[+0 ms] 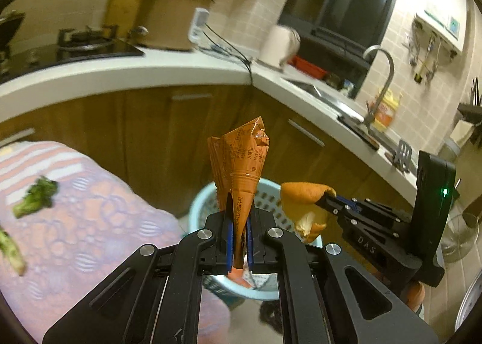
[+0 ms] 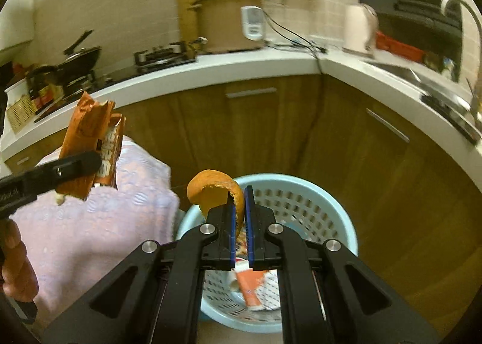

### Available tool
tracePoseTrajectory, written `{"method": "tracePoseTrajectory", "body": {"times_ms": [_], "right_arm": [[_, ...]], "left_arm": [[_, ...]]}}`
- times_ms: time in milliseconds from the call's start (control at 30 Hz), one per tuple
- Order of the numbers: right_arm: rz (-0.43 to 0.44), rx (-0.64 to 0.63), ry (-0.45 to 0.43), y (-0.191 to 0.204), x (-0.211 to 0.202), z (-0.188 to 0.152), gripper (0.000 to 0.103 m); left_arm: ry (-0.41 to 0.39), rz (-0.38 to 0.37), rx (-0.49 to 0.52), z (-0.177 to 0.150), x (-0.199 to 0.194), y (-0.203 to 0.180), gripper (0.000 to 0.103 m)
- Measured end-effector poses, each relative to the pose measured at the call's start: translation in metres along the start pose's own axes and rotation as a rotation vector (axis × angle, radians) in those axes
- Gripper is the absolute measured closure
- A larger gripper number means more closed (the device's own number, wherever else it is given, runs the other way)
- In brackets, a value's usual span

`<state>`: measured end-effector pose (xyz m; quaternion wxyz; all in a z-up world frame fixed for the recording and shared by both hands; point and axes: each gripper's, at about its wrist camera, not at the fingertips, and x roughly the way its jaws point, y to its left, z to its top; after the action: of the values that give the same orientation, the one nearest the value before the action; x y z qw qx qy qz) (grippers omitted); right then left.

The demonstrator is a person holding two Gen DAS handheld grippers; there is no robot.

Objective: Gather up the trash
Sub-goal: 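Carry the wrapper and orange peel over the basket and release both, then grasp a bok choy stalk with the left tool while the right tool grasps the other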

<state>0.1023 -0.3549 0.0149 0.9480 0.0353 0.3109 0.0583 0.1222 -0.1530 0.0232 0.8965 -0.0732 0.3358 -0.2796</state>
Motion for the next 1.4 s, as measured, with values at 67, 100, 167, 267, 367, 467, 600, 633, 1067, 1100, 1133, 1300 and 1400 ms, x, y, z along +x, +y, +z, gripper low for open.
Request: {"method": "tracePoseTrajectory", "body": {"times_ms": [67, 100, 167, 267, 367, 467, 600, 633, 1067, 1100, 1133, 1300, 1400], "right_arm": [[-0.032, 0.036, 0.018, -0.014, 0.003, -0.004, 0.099], [-0.045, 0.060, 0.030, -0.022, 0.005, -0.006, 0.099], [-0.057, 0.095, 0.054, -0.034, 0.010, -0.010, 0.099], [-0.086, 0.124, 0.088, -0.046, 0.017, -0.016, 0.099], [-0.111, 0.144, 0.112, -0.054, 0.020, -0.022, 0.099], [-0.117, 0.140, 0.137, -0.057, 0.024, -0.026, 0.096], [-0.121, 0.153, 0.156, -0.062, 0.028, -0.030, 0.086], [-0.125, 0.152, 0.159, -0.063, 0.029, -0.030, 0.085], [-0.136, 0.088, 0.167, -0.040, 0.030, -0.027, 0.047], [-0.132, 0.087, 0.165, -0.038, 0.029, -0.026, 0.047], [-0.129, 0.084, 0.161, -0.036, 0.029, -0.025, 0.047], [-0.092, 0.070, 0.133, -0.019, 0.024, -0.018, 0.046], [-0.044, 0.056, 0.114, -0.001, 0.022, -0.012, 0.046]], "left_arm": [[0.025, -0.011, 0.008, -0.001, 0.015, -0.009, 0.099], [0.037, -0.017, 0.012, -0.003, 0.023, -0.014, 0.099], [0.054, -0.025, 0.021, -0.004, 0.034, -0.023, 0.099], [0.084, -0.031, 0.036, -0.006, 0.052, -0.035, 0.099], [0.119, -0.038, 0.053, -0.008, 0.067, -0.042, 0.083], [0.128, -0.027, 0.044, -0.011, 0.073, -0.041, 0.049], [0.153, -0.021, 0.027, -0.014, 0.076, -0.033, 0.049], [0.155, -0.013, 0.021, -0.014, 0.076, -0.028, 0.049], [0.159, -0.015, -0.051, -0.019, 0.068, -0.004, 0.049], [0.154, -0.013, -0.054, -0.019, 0.066, -0.002, 0.049], [0.146, -0.008, -0.060, -0.020, 0.061, 0.001, 0.049], [0.083, 0.039, -0.097, -0.021, 0.031, 0.020, 0.049], [0.053, 0.136, -0.119, -0.026, 0.004, 0.041, 0.047]]}}
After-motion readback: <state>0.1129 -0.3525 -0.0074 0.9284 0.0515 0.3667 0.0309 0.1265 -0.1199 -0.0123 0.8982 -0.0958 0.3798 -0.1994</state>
